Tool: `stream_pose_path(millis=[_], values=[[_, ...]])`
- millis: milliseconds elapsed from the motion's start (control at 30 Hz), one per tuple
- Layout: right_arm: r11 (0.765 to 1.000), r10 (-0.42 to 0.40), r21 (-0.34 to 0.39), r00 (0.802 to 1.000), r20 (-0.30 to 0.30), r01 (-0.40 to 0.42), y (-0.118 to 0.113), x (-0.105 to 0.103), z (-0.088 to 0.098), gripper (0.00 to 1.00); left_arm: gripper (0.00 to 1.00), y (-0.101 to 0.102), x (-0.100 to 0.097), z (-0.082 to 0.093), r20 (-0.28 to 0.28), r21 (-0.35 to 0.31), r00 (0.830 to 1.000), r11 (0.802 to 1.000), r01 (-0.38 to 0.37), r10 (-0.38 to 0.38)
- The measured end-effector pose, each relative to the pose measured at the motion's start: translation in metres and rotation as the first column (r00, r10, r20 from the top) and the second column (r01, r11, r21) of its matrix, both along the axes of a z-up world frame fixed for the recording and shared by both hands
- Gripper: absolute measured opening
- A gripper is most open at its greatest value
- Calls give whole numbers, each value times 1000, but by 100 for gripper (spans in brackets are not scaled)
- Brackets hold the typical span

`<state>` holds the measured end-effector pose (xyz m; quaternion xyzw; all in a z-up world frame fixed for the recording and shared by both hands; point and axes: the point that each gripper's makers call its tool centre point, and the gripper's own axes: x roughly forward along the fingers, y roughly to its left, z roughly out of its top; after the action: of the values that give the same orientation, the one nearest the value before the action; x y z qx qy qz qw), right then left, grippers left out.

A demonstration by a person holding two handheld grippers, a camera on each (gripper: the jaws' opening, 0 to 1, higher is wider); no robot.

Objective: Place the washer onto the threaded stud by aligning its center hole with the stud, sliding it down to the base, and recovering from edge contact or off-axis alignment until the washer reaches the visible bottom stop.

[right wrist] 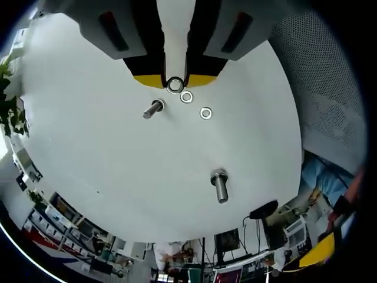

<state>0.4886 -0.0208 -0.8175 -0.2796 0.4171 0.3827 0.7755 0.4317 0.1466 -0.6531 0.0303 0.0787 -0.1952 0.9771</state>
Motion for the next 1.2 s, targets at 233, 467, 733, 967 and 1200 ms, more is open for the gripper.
stream_pose_path(millis=[233,467,733,967,1200], values=[[1000,-5,-2,1000,15,5,-2,9,10,14,17,-1,0,0,-2,-3,1000,1000,4,-4],[999,-45,8,999,24,45,-2,26,17,14,17,0,0,1,-2,-13,1000,1000,1,-1],[1000,-30,-3,999,26,30,2,38,17,14,17,1,1,0,-6,-15,1000,1000,-1,1],[1000,6,-24,1000,24,-5,6,42,11,14,17,1,1,-2,-16,-19,1000,1000,-5,5],[1000,11,-26,1000,18,-11,9,45,8,14,17,3,1,-3,-21,-21,1000,1000,-13,13]])
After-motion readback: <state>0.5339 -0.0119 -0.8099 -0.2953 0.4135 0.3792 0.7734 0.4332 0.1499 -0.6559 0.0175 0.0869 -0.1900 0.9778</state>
